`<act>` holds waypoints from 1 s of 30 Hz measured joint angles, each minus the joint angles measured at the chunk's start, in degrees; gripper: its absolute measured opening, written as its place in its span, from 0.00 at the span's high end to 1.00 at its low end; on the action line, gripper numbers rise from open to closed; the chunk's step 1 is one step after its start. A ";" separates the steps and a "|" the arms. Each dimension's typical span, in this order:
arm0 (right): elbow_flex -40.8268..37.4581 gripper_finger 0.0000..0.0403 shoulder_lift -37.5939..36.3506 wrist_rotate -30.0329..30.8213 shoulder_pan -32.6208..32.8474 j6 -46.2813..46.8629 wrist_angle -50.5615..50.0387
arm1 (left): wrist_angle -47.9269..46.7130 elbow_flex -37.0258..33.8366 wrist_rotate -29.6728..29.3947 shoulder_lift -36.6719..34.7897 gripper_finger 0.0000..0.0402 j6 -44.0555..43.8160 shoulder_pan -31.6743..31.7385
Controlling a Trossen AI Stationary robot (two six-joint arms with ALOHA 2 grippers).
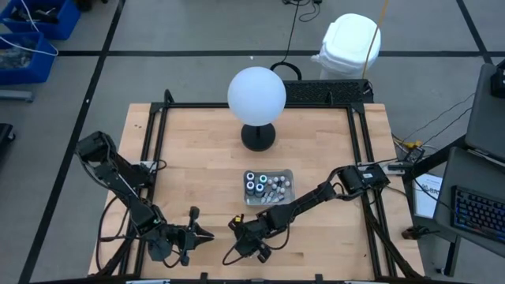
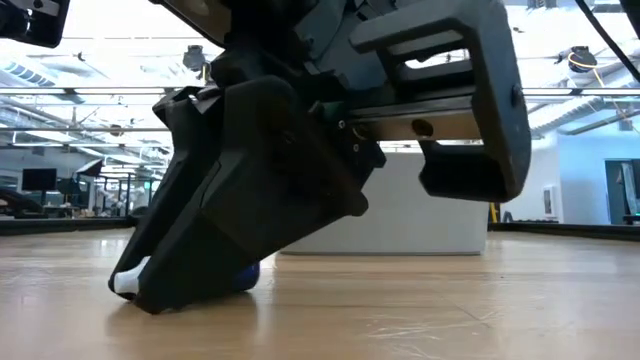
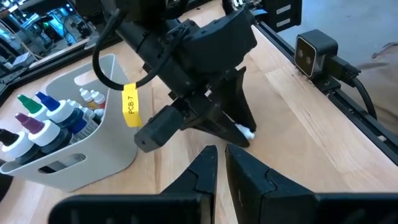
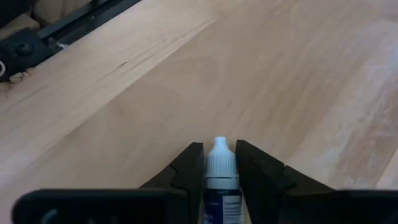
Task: Pick & Place food coloring
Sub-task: Put the small blue food coloring bottle into the gray bin
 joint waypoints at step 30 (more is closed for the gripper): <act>-0.34 0.87 -18.40 3.04 8.91 -2.22 12.01 | 23.93 0.02 8.08 0.00 0.90 13.52 4.22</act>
